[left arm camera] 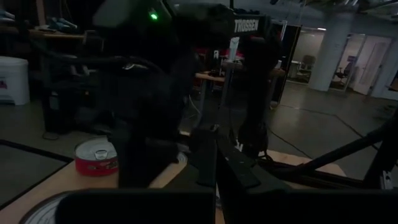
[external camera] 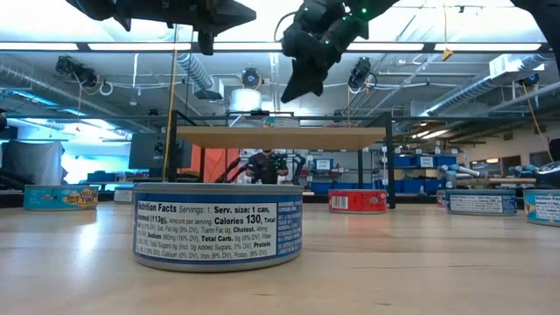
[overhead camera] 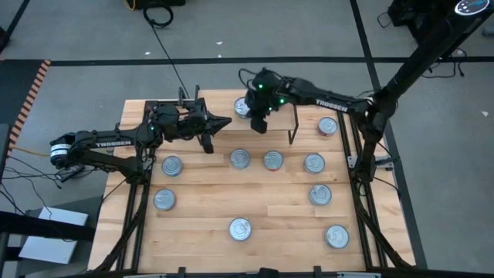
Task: Stack canned seafood by type on shelf
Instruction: Put the yellow-blue tuna can on the shelf
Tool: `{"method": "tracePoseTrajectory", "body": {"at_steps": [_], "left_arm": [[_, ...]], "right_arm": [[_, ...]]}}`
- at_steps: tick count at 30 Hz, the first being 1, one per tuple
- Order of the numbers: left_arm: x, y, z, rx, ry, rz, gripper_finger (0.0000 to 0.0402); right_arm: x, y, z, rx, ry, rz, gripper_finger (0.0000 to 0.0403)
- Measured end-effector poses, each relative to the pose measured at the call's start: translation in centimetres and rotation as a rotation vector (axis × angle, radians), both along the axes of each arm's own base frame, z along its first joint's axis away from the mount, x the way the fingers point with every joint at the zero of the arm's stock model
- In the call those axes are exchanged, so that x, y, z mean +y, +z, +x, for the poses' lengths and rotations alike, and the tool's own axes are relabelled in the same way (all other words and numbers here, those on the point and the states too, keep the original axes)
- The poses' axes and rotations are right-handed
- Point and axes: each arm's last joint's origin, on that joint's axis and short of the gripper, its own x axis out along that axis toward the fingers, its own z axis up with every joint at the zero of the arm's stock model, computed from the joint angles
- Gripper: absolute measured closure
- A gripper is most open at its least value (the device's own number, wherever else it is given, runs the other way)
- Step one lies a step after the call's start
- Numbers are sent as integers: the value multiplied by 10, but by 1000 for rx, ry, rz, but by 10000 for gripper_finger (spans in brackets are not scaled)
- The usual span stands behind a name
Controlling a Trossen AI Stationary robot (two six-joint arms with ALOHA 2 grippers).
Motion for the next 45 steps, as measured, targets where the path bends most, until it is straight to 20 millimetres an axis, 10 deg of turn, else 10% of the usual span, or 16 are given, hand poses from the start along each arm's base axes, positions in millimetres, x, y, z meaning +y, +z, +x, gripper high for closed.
{"method": "tracePoseTrajectory", "body": {"at_steps": [13,45], "left_arm": [[0,-1,0,13,0,-6,396],[0,-4,0,36,-1,-27,396]], "right_arm": [[-2,-30,1,28,-98,-13,396],[-29,-23,-14,76,-234,-111,396]]}}
